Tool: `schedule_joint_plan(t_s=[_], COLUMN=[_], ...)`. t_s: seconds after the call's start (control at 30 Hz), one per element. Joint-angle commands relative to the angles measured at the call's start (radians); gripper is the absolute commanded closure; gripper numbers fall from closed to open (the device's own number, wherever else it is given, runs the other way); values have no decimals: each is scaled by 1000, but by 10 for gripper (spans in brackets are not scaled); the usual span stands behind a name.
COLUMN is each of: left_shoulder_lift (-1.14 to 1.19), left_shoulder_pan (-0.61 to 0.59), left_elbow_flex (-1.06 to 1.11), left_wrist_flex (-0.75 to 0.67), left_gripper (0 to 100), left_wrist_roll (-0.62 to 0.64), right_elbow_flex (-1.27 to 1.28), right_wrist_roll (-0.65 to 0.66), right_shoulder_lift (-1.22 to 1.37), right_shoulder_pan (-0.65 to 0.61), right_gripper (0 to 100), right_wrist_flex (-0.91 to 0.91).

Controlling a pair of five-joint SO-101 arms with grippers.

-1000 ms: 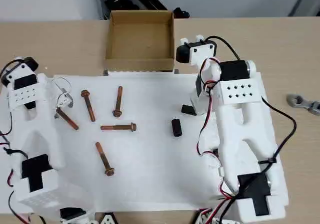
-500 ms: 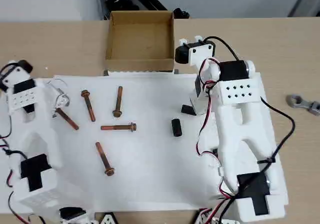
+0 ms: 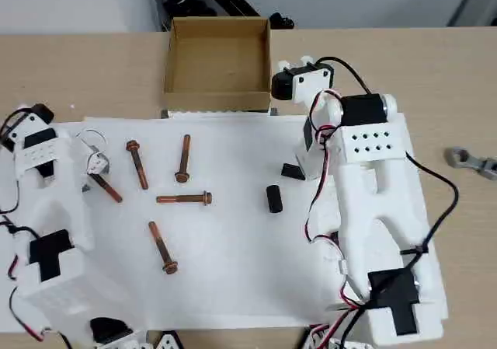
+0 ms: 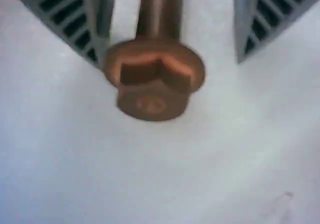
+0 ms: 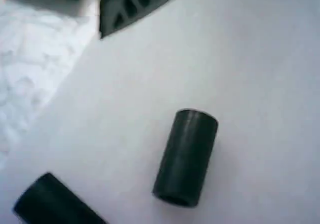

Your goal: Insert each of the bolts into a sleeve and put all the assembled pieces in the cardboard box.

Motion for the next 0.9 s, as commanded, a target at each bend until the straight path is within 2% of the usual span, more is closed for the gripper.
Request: schedule_joint_plan(t_s=[0.0, 0.07, 0.17, 0.37, 0.5, 0.7, 0.87], left_shoulder_lift=[25, 29, 34, 26, -21, -319, -555], left_shoulder_pan=[-5, -5, -5, -2, 44, 137, 146], left_elbow_flex=[-27, -27, -27, -24, -47, -44, -33], left_wrist_flex=[-17, -15, -15, -11, 46, 110, 178], left_gripper=[842, 860, 997, 993, 993, 993, 993], left_wrist_roll=[9, 5, 2, 2, -25, -83, -147], right_elbow_flex=[-46, -46, -44, -44, -40, 35, 153], right_wrist_roll=[9, 9, 9, 9, 6, -55, -118], right_shoulder_lift=[-10, -10, -10, -10, -2, -1, -1], right_shoulder_pan=[2, 2, 2, 2, -2, -27, -108], right_gripper=[790, 790, 790, 790, 790, 790, 787], right_wrist_flex=[5, 5, 5, 5, 18, 18, -27])
